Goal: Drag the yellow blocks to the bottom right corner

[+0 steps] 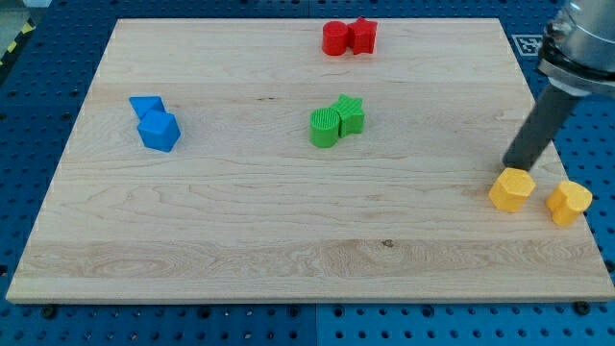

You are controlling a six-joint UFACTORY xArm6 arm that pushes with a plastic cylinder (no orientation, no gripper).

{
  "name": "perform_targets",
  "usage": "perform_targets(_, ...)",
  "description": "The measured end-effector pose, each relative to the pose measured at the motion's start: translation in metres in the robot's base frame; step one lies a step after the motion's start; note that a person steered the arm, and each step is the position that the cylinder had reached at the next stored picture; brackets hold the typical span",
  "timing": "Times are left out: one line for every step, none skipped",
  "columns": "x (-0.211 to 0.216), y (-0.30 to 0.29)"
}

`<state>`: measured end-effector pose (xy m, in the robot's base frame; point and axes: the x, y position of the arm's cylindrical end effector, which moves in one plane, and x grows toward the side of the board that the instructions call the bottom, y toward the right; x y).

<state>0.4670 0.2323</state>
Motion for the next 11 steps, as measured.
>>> perform_targets(-0.002, -0.016)
perform_targets(0.024, -0.017)
perform_targets(0.031, -0.017)
perform_targets(0.033, -0.017)
perform_targets(0.056, -0.017)
perform_targets(0.072, -0.017)
perform_targets(0.072, -0.023)
perform_targets(0.05, -0.037)
perform_targets(0.018, -0.028)
perform_targets(0.018, 0.019)
perform_targets(0.036, 0.037)
